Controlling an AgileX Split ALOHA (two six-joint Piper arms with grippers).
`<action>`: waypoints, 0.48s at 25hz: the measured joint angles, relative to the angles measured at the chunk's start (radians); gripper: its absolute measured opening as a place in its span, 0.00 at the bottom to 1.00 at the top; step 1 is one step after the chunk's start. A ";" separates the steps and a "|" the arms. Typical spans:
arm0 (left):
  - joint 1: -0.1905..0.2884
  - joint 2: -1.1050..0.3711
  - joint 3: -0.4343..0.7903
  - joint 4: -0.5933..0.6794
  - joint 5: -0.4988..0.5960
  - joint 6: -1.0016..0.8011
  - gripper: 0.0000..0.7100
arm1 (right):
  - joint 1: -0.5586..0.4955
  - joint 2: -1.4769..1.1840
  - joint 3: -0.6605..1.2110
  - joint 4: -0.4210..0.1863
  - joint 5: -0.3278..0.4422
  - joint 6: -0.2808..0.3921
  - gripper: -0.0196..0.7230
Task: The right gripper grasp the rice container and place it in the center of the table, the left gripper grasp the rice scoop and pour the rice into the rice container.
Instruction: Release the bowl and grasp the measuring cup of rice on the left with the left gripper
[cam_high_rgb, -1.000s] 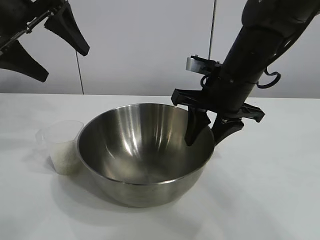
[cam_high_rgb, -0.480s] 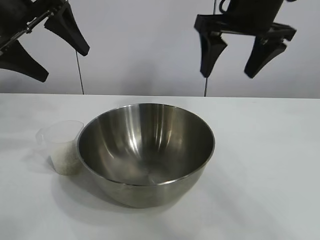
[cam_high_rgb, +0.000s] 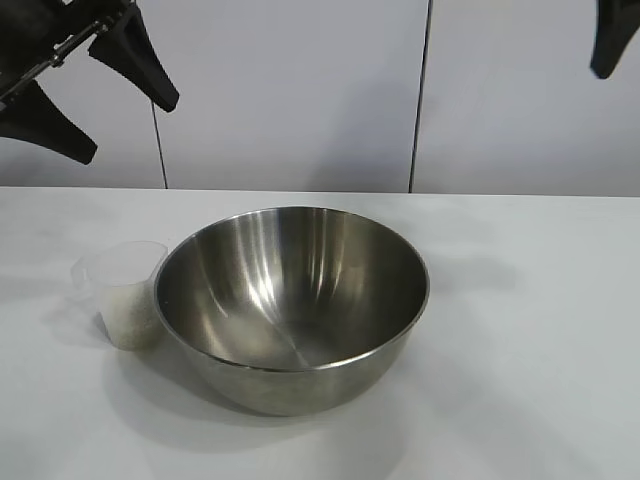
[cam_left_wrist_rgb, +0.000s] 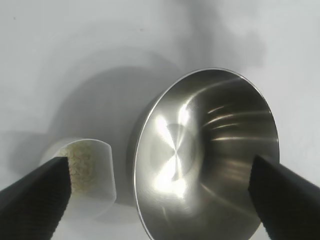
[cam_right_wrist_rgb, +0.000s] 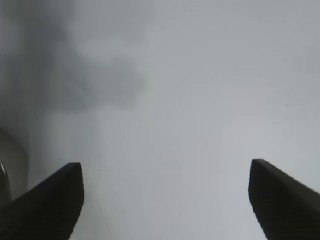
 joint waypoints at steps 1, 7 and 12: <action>0.000 0.000 0.000 0.000 0.000 0.000 0.98 | -0.004 -0.039 0.041 0.009 0.000 -0.001 0.86; 0.000 0.000 0.000 0.000 0.000 0.000 0.98 | -0.003 -0.393 0.300 0.051 -0.006 -0.005 0.95; 0.000 0.000 0.000 0.000 0.000 0.000 0.98 | -0.003 -0.750 0.515 0.050 -0.086 -0.005 0.96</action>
